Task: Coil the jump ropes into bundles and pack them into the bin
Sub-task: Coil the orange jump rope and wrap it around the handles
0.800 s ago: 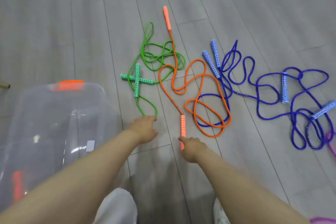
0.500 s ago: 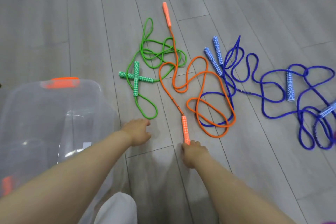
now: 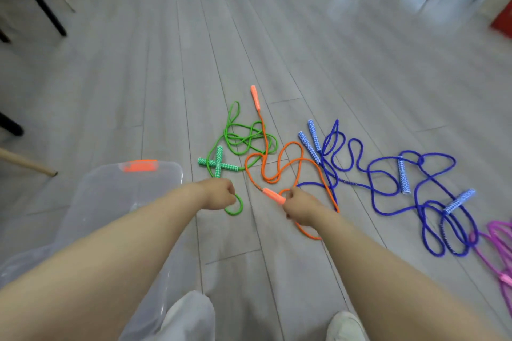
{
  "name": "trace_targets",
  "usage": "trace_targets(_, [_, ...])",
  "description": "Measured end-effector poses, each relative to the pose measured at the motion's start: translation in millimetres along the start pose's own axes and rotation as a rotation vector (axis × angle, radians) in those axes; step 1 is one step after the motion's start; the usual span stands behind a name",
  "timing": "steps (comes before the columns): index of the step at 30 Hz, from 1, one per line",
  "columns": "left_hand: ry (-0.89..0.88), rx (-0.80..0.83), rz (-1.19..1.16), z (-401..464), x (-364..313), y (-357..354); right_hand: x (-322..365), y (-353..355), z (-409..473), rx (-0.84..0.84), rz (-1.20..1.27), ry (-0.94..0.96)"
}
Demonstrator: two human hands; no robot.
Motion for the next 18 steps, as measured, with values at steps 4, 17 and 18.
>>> trace_targets(4, [-0.043,-0.077,-0.091,-77,-36,18,22,46,-73,-0.07,0.384,0.037])
trace_targets(17, [-0.342,-0.283,-2.057,-229,-103,6,20,33,-302,0.08,0.407,0.461])
trace_targets(18, [-0.335,-0.281,-2.008,-232,-103,4,15,30,-305,0.058,0.288,0.444])
Point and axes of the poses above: each hand's wrist, its own z-axis towards the middle knuckle, its own y-axis out of the back of the hand, x = y × z, the point moved 4 cm from there along z, towards the middle knuckle, and after that the axes turned 2 degrees about -z, right-handed, at the moved point
